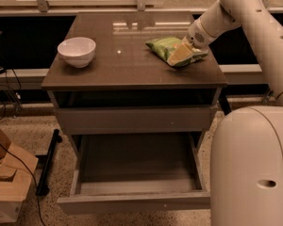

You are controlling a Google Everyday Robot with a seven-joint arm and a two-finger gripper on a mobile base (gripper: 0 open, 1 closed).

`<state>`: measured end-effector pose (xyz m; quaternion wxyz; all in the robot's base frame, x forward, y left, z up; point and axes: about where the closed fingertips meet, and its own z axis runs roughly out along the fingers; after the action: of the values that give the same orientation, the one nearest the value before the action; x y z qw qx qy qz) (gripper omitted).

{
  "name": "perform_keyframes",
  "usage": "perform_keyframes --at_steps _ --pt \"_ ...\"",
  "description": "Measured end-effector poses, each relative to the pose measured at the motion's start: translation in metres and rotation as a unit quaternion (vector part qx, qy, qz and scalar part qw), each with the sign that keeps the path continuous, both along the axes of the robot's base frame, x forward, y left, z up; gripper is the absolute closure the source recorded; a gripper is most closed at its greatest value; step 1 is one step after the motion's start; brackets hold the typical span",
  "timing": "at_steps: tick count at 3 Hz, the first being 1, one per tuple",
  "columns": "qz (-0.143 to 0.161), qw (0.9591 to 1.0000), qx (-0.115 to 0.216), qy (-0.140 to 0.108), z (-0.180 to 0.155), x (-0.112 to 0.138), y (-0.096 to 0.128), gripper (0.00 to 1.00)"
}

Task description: Place green jalapeno chip bag into middle drawer

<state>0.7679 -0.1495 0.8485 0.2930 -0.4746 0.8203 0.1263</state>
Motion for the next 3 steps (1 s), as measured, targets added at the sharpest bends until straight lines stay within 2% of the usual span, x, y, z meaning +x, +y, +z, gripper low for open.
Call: perform_keyframes --at_steps 1,2,3 --pt "0.013 0.9996 -0.026 0.007 -0.005 -0.008 0.001 0.65" --pt "0.022 0.9989 -0.042 0.004 -0.003 -0.014 0.002 0.87" --pt "0.021 0.9987 -0.047 -0.009 0.005 -0.02 0.004 0.87"
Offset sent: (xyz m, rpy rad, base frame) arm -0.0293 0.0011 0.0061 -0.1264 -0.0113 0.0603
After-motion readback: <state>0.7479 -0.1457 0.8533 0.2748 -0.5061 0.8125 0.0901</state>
